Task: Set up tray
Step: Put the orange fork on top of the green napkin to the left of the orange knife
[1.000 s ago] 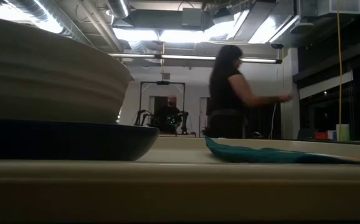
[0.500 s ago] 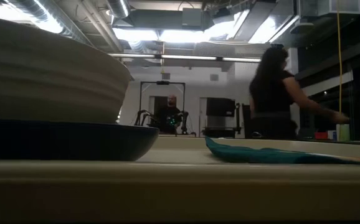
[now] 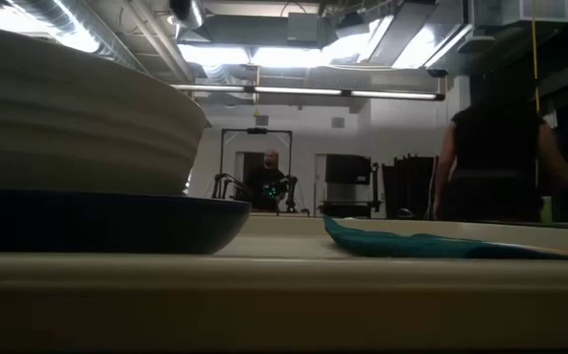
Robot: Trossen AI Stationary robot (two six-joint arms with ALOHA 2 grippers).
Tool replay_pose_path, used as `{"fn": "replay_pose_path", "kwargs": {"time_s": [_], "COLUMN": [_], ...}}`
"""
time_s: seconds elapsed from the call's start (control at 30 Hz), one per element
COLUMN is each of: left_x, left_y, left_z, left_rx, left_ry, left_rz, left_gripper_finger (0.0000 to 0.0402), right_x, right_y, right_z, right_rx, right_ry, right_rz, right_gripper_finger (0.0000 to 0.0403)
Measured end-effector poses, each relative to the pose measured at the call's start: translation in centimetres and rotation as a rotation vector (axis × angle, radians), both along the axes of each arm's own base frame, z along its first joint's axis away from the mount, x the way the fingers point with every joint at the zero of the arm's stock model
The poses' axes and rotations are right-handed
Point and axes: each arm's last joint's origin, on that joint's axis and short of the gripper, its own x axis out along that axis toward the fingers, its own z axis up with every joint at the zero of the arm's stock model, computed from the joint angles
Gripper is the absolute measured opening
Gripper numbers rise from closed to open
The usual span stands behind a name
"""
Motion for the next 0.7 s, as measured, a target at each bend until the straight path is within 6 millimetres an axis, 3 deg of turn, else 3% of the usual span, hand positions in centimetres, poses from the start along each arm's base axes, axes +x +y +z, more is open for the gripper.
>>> {"fn": "replay_pose_path", "kwargs": {"time_s": [0.23,0.53,0.7], "left_x": [4.5,10.5,13.5], "left_y": [2.1,3.8,3.7], "left_z": [-1.6,-3.3,-5.4], "left_rx": [-0.151,-0.253,-0.343], "left_ry": [0.004,0.106,0.234], "left_rz": [-0.145,-0.257,-0.323], "left_gripper_finger": [0.0003,0.0003,0.0003], "right_x": [-2.9,-2.8,-2.7], "right_y": [0.8,0.9,0.9], "right_z": [1.5,0.5,0.0], "right_rx": [-0.209,-0.25,-0.255], "right_ry": [-0.049,0.048,0.095], "right_rz": [0.018,0.032,0.037], "right_gripper_finger": [0.0341,0.0341,0.0341]}}
